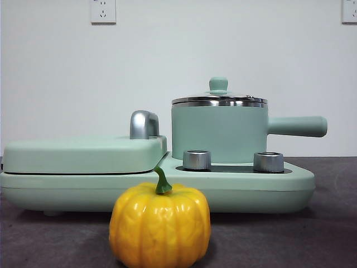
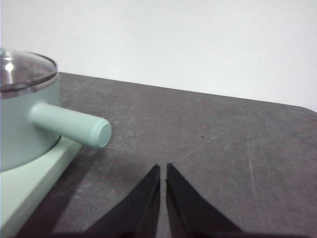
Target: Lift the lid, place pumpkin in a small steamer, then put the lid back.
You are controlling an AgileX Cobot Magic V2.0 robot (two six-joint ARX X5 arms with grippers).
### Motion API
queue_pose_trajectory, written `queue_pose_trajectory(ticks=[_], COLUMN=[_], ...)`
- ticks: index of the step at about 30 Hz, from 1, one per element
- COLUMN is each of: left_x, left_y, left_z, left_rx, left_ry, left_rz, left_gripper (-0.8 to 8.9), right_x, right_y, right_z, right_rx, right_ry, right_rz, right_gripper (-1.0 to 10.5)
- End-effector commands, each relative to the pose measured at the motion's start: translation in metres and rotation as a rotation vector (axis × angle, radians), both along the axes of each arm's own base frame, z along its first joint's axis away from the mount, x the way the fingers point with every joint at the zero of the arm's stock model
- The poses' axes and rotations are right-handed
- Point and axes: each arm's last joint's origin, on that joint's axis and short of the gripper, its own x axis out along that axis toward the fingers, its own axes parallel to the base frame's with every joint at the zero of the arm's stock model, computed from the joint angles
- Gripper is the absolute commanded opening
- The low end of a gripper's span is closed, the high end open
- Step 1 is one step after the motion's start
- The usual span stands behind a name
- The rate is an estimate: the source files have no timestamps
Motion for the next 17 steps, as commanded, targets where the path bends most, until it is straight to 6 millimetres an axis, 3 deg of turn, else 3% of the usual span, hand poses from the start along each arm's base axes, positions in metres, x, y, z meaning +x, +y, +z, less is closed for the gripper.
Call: queue_pose_trajectory(ticks=[1,8,17], left_x=[0.001,0.001,-0.004], left_y=[0.0,0.0,0.0], left_z=[-0.005,-0.002,0.036], left_rx=[-0.107,-0.354,-0.346], left_ry=[0.011,-0.01,-0.247], left_rz=[0.012,0.036,-0.006], left_gripper=[0.07,0.07,0.1], right_x=[0.0,0.0,-0.008], right_y=[0.0,-0.001,-0.001], right_z=[0.0,0.007,0.039], right_rx=[0.083,0.269,0.401], right_ry=[-0.006,-0.059,-0.162], right_rz=[-0.001,-0.015,0.012], right_gripper=[0.2,0.2,0.1])
